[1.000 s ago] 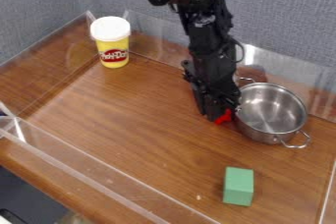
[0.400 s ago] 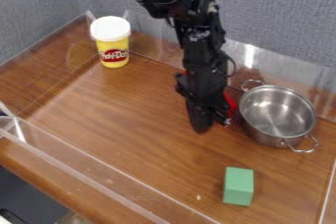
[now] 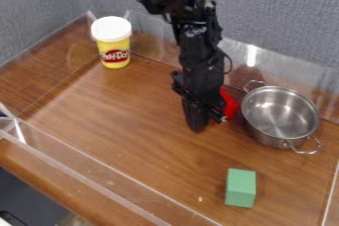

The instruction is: Put red object to the right side of the table

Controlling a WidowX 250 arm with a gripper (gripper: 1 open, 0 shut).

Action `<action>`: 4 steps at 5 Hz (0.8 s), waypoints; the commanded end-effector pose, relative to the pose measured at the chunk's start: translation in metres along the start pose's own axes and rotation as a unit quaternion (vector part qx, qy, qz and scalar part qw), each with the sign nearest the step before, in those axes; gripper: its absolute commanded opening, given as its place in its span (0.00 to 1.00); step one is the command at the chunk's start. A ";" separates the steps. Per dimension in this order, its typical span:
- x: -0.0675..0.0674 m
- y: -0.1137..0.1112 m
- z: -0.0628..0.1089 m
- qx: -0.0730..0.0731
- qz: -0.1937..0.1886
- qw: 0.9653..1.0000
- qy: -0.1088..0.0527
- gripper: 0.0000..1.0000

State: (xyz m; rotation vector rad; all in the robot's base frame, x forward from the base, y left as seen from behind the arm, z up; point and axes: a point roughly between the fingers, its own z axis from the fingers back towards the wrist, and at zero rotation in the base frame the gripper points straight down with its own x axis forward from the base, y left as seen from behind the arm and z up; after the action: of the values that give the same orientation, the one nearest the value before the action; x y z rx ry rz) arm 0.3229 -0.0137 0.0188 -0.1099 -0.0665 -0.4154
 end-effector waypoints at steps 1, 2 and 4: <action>0.010 0.009 0.014 0.013 -0.008 1.000 -0.020 0.00; 0.009 0.011 0.014 0.012 -0.010 1.000 -0.016 0.00; 0.009 0.013 0.017 0.012 -0.011 1.000 -0.012 1.00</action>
State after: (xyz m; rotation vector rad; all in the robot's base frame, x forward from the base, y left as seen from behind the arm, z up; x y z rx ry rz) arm 0.3229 -0.0083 0.0191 -0.1111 -0.0340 -0.4400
